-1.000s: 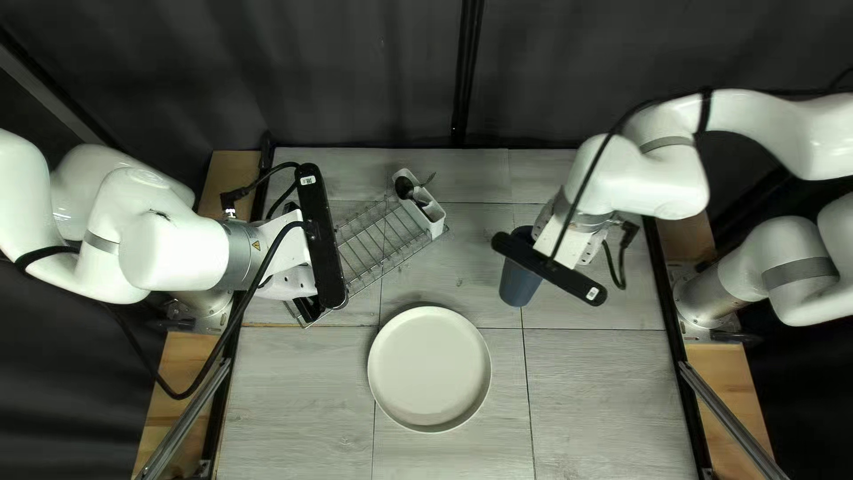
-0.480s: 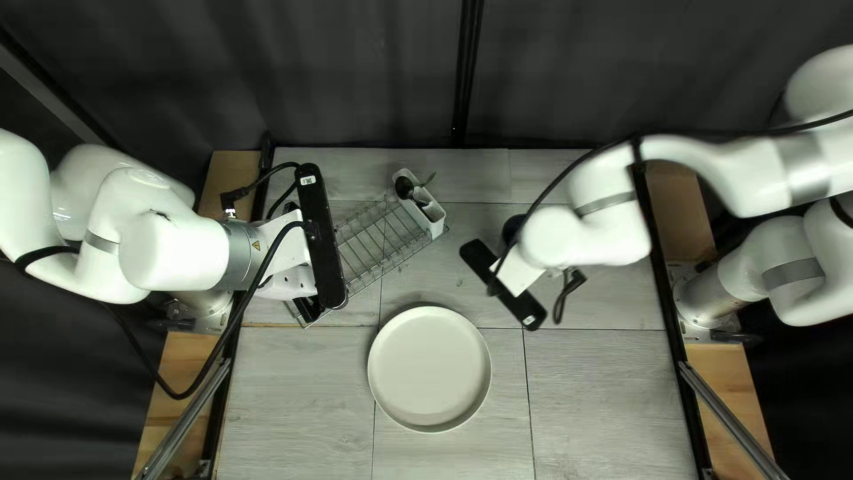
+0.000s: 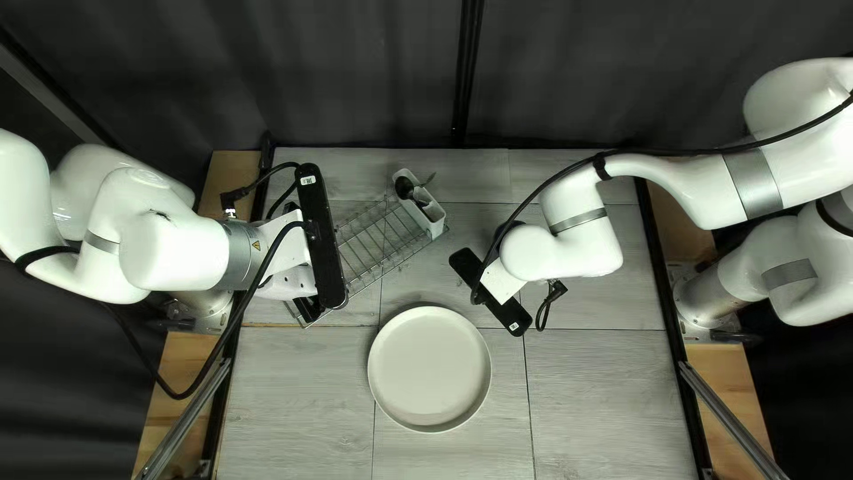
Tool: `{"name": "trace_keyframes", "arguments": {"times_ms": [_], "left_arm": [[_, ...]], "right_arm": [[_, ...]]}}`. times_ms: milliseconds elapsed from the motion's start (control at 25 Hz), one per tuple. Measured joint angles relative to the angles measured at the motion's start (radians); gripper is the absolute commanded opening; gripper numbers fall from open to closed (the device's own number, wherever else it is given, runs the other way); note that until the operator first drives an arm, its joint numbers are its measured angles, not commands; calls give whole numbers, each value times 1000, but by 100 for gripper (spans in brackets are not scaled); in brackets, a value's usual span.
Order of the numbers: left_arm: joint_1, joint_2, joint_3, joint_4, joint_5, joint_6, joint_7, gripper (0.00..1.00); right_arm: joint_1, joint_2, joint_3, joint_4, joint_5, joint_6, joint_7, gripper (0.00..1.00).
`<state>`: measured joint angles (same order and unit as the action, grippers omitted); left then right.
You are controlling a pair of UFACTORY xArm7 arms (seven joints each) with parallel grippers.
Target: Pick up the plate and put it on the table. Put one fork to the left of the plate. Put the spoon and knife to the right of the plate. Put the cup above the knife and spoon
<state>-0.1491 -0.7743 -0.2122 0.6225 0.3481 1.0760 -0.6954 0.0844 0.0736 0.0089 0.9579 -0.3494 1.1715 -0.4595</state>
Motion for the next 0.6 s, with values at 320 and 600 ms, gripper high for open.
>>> {"name": "trace_keyframes", "arguments": {"times_ms": [320, 600], "left_arm": [[0, 0, 0, 0, 0, 0, 0, 100], [0, 0, 0, 0, 0, 0, 0, 100]], "right_arm": [[1, -47, 2, 18, 0, 64, 18, 100], [7, -162, 18, 80, -38, 193, 118, 100]]}}
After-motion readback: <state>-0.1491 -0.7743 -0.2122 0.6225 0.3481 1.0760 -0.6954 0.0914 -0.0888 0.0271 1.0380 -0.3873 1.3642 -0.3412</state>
